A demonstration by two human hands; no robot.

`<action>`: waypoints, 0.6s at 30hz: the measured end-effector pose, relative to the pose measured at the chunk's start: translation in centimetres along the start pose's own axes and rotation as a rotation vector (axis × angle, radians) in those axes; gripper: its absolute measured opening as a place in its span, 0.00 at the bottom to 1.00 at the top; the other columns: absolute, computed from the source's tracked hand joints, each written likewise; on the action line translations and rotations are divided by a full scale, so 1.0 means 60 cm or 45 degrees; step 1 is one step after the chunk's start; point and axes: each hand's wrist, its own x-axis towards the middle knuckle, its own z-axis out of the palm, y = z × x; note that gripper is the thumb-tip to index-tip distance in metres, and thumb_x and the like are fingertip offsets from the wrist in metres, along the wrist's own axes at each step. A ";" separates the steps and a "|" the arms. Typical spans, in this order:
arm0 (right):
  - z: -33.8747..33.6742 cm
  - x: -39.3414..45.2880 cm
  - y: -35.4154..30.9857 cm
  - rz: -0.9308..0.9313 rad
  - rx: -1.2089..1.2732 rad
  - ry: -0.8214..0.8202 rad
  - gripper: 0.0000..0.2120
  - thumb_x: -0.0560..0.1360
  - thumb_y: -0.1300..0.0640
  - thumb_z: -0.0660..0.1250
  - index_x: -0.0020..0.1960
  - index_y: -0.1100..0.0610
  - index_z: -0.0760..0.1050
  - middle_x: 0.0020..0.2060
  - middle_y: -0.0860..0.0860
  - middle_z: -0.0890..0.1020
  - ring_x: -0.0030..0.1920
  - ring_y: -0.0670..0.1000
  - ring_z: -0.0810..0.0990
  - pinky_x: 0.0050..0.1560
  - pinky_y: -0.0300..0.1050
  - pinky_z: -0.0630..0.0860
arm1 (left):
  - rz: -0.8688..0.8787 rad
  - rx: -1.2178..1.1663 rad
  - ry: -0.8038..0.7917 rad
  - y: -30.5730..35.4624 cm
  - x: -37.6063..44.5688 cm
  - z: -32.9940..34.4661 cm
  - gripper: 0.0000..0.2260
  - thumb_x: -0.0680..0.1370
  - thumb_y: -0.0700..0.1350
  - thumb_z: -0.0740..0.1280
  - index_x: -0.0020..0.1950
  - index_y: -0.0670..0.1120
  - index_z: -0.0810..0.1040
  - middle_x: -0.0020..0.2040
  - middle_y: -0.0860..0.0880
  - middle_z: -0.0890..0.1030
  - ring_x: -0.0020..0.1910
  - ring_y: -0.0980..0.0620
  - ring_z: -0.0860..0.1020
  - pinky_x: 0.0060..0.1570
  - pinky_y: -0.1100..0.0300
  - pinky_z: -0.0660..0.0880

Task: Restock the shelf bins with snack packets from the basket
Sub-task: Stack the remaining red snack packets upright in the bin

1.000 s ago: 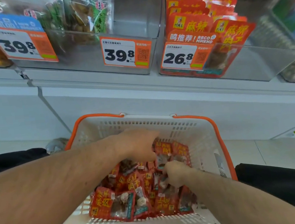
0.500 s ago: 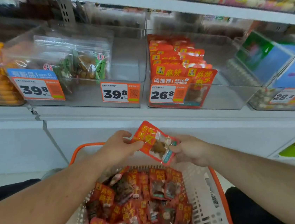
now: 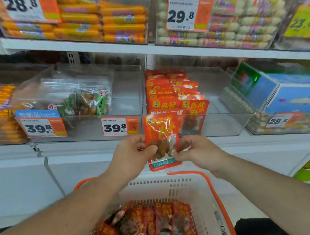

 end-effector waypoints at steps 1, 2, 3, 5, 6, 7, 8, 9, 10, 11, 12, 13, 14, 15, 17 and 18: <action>-0.017 0.003 -0.014 -0.089 0.047 0.077 0.07 0.71 0.63 0.75 0.43 0.53 0.80 0.37 0.45 0.83 0.37 0.41 0.79 0.40 0.34 0.74 | 0.054 0.039 0.009 0.011 0.009 0.000 0.06 0.76 0.42 0.72 0.45 0.54 0.80 0.36 0.52 0.83 0.37 0.54 0.81 0.43 0.56 0.78; -0.032 0.004 -0.029 -0.167 0.106 0.114 0.07 0.72 0.62 0.75 0.43 0.52 0.80 0.37 0.44 0.84 0.36 0.39 0.79 0.38 0.32 0.73 | 0.111 0.065 0.006 0.022 0.017 0.002 0.07 0.76 0.42 0.72 0.44 0.54 0.80 0.34 0.54 0.83 0.37 0.54 0.82 0.44 0.54 0.79; -0.044 0.005 -0.041 -0.228 0.161 0.117 0.07 0.73 0.62 0.74 0.44 0.51 0.80 0.37 0.43 0.84 0.35 0.37 0.79 0.35 0.30 0.72 | 0.171 0.095 -0.002 0.036 0.024 0.005 0.08 0.76 0.41 0.72 0.44 0.54 0.80 0.33 0.56 0.82 0.38 0.54 0.82 0.45 0.53 0.80; -0.063 0.008 -0.057 -0.295 0.228 0.120 0.07 0.75 0.64 0.71 0.45 0.52 0.80 0.35 0.44 0.83 0.34 0.39 0.80 0.33 0.31 0.72 | 0.290 0.181 0.007 0.061 0.039 0.018 0.06 0.75 0.42 0.73 0.45 0.53 0.80 0.34 0.56 0.81 0.39 0.54 0.82 0.46 0.52 0.80; -0.073 0.010 -0.062 -0.320 0.241 0.152 0.07 0.76 0.64 0.70 0.44 0.53 0.80 0.34 0.44 0.83 0.34 0.41 0.80 0.34 0.35 0.74 | 0.340 0.219 0.027 0.073 0.049 0.026 0.05 0.75 0.44 0.73 0.45 0.53 0.80 0.35 0.55 0.81 0.40 0.54 0.81 0.45 0.54 0.79; -0.086 0.012 -0.066 -0.355 0.231 0.208 0.07 0.76 0.65 0.69 0.43 0.55 0.79 0.32 0.45 0.83 0.33 0.43 0.80 0.35 0.40 0.76 | 0.384 0.247 0.062 0.086 0.056 0.033 0.05 0.75 0.45 0.72 0.44 0.54 0.78 0.37 0.56 0.80 0.40 0.56 0.80 0.44 0.58 0.78; -0.101 0.015 -0.069 -0.404 0.207 0.292 0.07 0.76 0.65 0.69 0.42 0.55 0.80 0.31 0.47 0.83 0.32 0.45 0.80 0.36 0.44 0.77 | 0.429 0.270 0.112 0.097 0.061 0.038 0.06 0.75 0.47 0.72 0.45 0.55 0.76 0.40 0.58 0.80 0.41 0.60 0.79 0.44 0.64 0.76; -0.118 0.018 -0.074 -0.458 0.195 0.396 0.07 0.76 0.64 0.69 0.41 0.55 0.80 0.31 0.47 0.83 0.32 0.46 0.79 0.38 0.45 0.78 | 0.498 0.300 0.189 0.104 0.067 0.043 0.07 0.75 0.48 0.73 0.49 0.55 0.76 0.45 0.59 0.79 0.45 0.61 0.78 0.47 0.67 0.74; -0.136 0.019 -0.079 -0.504 0.193 0.513 0.08 0.76 0.64 0.70 0.40 0.54 0.80 0.30 0.46 0.83 0.31 0.45 0.78 0.38 0.42 0.78 | 0.586 0.358 0.305 0.108 0.073 0.047 0.13 0.74 0.49 0.74 0.56 0.53 0.78 0.52 0.56 0.78 0.51 0.59 0.77 0.54 0.65 0.73; -0.154 0.020 -0.084 -0.546 0.213 0.619 0.09 0.76 0.64 0.69 0.39 0.53 0.80 0.28 0.45 0.82 0.29 0.43 0.77 0.37 0.39 0.77 | 0.640 0.458 0.423 0.105 0.083 0.051 0.22 0.72 0.51 0.75 0.63 0.49 0.76 0.60 0.52 0.75 0.59 0.54 0.74 0.61 0.59 0.71; -0.171 0.022 -0.086 -0.580 0.236 0.695 0.10 0.76 0.64 0.69 0.39 0.53 0.79 0.27 0.44 0.81 0.28 0.42 0.76 0.36 0.36 0.77 | 0.623 0.558 0.523 0.099 0.094 0.054 0.31 0.70 0.53 0.77 0.69 0.47 0.72 0.67 0.47 0.70 0.66 0.49 0.70 0.67 0.53 0.67; -0.183 0.023 -0.087 -0.598 0.248 0.737 0.10 0.77 0.64 0.69 0.39 0.53 0.79 0.27 0.44 0.81 0.28 0.42 0.76 0.35 0.35 0.76 | 0.520 0.629 0.580 0.091 0.102 0.057 0.38 0.68 0.56 0.77 0.73 0.46 0.67 0.72 0.43 0.64 0.71 0.44 0.63 0.70 0.48 0.61; -0.192 0.026 -0.083 -0.596 0.236 0.758 0.10 0.77 0.63 0.69 0.39 0.52 0.79 0.27 0.44 0.81 0.29 0.43 0.76 0.35 0.35 0.76 | 0.398 0.670 0.598 0.084 0.110 0.059 0.44 0.67 0.58 0.77 0.76 0.45 0.62 0.75 0.41 0.59 0.74 0.42 0.58 0.71 0.46 0.57; -0.196 0.031 -0.077 -0.581 0.215 0.761 0.10 0.77 0.62 0.69 0.39 0.52 0.80 0.27 0.44 0.80 0.30 0.44 0.76 0.36 0.36 0.76 | 0.305 0.709 0.592 0.075 0.117 0.062 0.48 0.66 0.60 0.77 0.77 0.44 0.57 0.77 0.40 0.55 0.75 0.41 0.56 0.72 0.44 0.54; -0.198 0.045 -0.062 -0.540 0.163 0.746 0.10 0.77 0.61 0.69 0.39 0.51 0.80 0.27 0.44 0.80 0.32 0.46 0.77 0.38 0.40 0.77 | 0.269 0.823 0.580 0.055 0.127 0.069 0.52 0.65 0.63 0.76 0.78 0.42 0.53 0.77 0.41 0.57 0.75 0.41 0.58 0.72 0.44 0.53; -0.196 0.052 -0.055 -0.518 0.138 0.736 0.10 0.77 0.61 0.69 0.39 0.50 0.80 0.27 0.44 0.80 0.32 0.46 0.77 0.39 0.41 0.76 | 0.296 0.876 0.586 0.046 0.131 0.072 0.53 0.64 0.64 0.76 0.78 0.42 0.53 0.76 0.42 0.60 0.74 0.42 0.61 0.71 0.44 0.54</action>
